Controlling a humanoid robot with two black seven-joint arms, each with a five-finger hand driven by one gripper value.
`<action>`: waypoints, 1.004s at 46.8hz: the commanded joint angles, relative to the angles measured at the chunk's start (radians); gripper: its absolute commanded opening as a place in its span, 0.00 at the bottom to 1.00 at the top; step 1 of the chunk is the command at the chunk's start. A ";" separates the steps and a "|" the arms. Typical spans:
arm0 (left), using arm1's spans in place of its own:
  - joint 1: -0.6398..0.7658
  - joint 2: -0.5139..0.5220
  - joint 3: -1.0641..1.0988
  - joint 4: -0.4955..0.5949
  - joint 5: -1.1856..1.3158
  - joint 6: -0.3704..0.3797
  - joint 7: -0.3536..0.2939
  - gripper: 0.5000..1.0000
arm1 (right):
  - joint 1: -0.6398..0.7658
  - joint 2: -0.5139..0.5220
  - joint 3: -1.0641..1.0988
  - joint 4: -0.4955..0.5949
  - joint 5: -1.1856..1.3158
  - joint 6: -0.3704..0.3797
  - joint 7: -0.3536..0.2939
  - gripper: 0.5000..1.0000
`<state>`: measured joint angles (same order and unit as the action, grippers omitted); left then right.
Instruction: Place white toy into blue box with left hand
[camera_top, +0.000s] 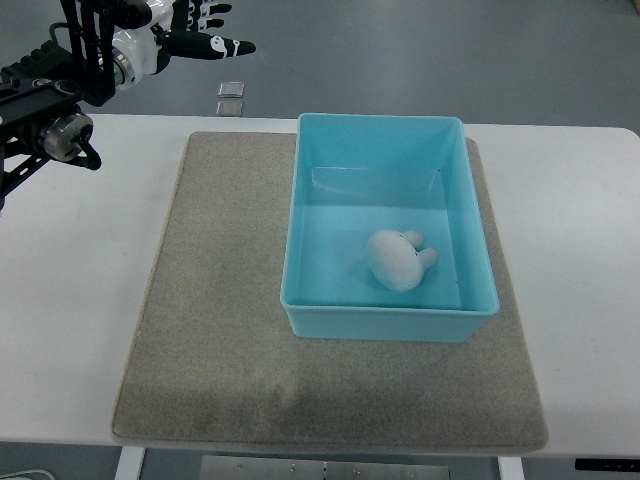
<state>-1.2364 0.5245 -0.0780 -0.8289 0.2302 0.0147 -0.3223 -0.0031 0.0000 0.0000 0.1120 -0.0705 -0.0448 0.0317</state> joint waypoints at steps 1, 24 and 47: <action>0.041 0.000 -0.052 0.007 -0.029 -0.012 0.000 0.99 | 0.000 0.000 0.000 0.000 0.000 0.000 0.001 0.87; 0.393 -0.095 -0.758 0.040 -0.075 -0.001 0.000 0.99 | 0.000 0.000 0.000 0.000 0.000 0.000 0.001 0.87; 0.469 -0.242 -0.870 0.185 -0.199 -0.059 0.009 0.99 | 0.000 0.000 0.000 0.000 0.000 -0.001 -0.001 0.87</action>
<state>-0.7812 0.2832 -0.9487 -0.6433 0.1008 -0.0198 -0.3133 -0.0032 0.0000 0.0000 0.1120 -0.0705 -0.0446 0.0310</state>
